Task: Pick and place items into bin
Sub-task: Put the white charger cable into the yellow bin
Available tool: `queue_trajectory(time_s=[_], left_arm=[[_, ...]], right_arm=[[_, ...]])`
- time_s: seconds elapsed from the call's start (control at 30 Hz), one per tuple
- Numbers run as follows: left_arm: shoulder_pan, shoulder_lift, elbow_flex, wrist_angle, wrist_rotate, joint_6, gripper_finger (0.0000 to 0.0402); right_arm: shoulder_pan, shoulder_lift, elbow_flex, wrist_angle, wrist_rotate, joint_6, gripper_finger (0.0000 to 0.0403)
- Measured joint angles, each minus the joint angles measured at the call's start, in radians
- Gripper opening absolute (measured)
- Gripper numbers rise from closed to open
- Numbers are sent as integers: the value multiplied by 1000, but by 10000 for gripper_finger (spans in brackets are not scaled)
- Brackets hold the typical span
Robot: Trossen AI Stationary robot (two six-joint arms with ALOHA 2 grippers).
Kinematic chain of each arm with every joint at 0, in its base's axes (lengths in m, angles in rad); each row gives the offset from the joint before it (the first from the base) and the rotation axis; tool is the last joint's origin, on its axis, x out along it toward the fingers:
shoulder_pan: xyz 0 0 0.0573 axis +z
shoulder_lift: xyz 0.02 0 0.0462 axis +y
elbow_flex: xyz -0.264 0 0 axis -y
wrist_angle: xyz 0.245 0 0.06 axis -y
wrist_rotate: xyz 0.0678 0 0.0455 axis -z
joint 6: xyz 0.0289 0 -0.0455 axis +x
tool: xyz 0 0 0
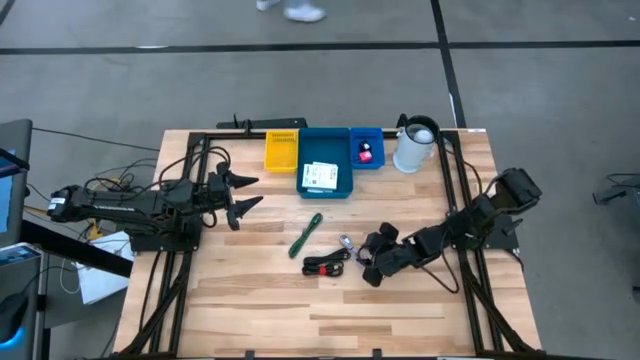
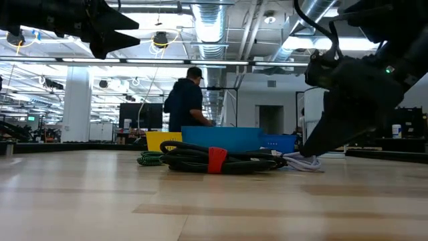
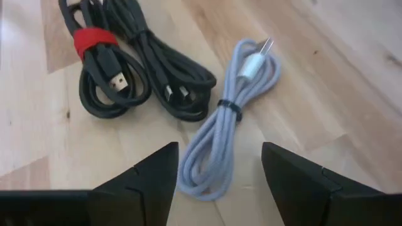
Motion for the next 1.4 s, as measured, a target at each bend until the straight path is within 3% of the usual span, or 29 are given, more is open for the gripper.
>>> queue_trajectory(time_s=[0.4,0.83,1.07,1.23,1.4], left_arm=[[0,0,0,-2,0,-3,261],[0,0,0,-50,0,-8,261],[0,0,0,-49,21,-8,261],[0,0,0,-49,21,-8,261],[0,0,0,-48,21,-8,261]], right_arm=[[-31,16,0,-12,-52,-3,176],[-41,15,0,-20,-43,-94,18],[-41,15,4,-21,14,-143,35],[-45,-2,22,-29,37,-222,13],[-56,-65,43,-50,78,-319,21]])
